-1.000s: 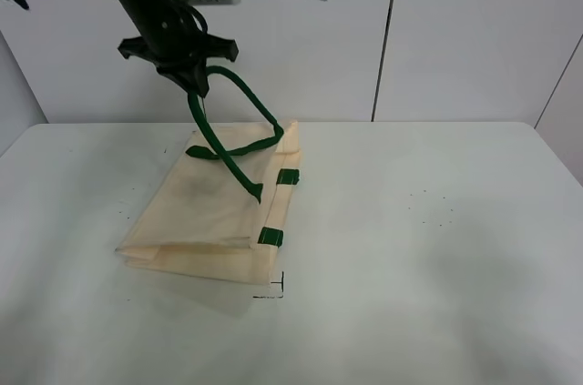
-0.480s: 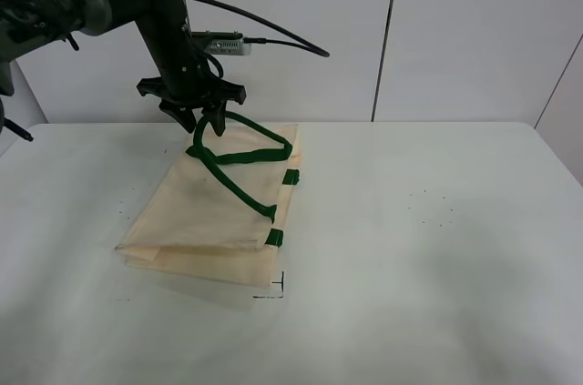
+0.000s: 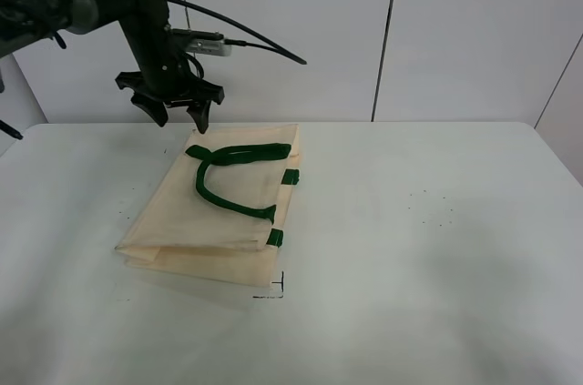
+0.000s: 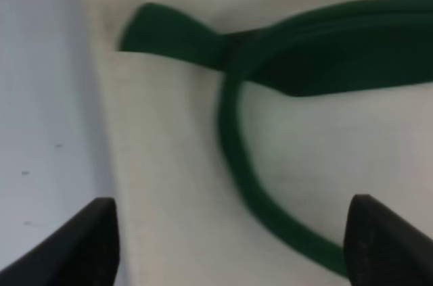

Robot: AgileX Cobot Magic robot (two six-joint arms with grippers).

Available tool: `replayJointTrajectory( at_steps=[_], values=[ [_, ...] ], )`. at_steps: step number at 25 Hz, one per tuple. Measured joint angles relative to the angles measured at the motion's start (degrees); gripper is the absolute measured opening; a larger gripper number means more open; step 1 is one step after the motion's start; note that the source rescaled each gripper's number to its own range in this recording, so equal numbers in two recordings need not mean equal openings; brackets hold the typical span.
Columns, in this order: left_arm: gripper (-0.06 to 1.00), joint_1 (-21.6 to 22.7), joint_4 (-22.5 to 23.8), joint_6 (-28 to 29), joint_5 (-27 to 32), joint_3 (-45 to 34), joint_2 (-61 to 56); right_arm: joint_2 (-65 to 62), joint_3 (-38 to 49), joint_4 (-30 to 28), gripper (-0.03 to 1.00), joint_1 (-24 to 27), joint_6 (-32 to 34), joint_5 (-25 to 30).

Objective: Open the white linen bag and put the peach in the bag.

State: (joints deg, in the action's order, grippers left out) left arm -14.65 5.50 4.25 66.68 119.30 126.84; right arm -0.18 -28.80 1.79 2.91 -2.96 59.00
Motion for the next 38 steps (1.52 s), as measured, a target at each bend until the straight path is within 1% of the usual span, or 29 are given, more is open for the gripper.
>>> replayJointTrajectory(
  at_steps=[7, 10, 12, 16, 20, 27, 31, 38],
  values=[
    [1.00, 10.0, 0.1, -0.9, 0.2, 0.0, 0.0, 0.0, 0.0, 0.0, 1.00, 0.0, 0.0, 0.0],
    [1.00, 13.3, -1.3, -1.0, 0.2, 0.0, 0.0, 0.0, 0.0, 0.0, 1.00, 0.0, 0.0, 0.0],
    [0.99, 14.4, -1.9, -1.2, 0.2, -0.7, -0.2, 0.0, 0.0, 0.0, 1.00, 0.0, 0.0, 0.0],
    [0.99, 14.6, -2.4, -2.1, 0.2, -5.3, -3.4, 0.0, 0.0, 0.0, 1.00, 0.0, 0.0, 0.0],
    [0.99, 14.6, -2.6, -2.2, 0.2, -12.2, -9.7, 0.0, 0.0, 0.0, 1.00, 0.0, 0.0, 0.0],
    [0.99, 14.5, -2.6, -2.2, 0.2, -27.4, -24.6, 0.0, 0.0, 0.0, 1.00, 0.0, 0.0, 0.0],
    [0.99, 14.5, -2.6, -2.2, 0.2, -37.5, -35.1, 0.0, 0.0, 0.0, 1.00, 0.0, 0.0, 0.0],
    [0.99, 14.5, -2.4, -2.2, 0.2, -58.6, -56.2, 0.0, 0.0, 0.0, 1.00, 0.0, 0.0, 0.0]
  ],
)
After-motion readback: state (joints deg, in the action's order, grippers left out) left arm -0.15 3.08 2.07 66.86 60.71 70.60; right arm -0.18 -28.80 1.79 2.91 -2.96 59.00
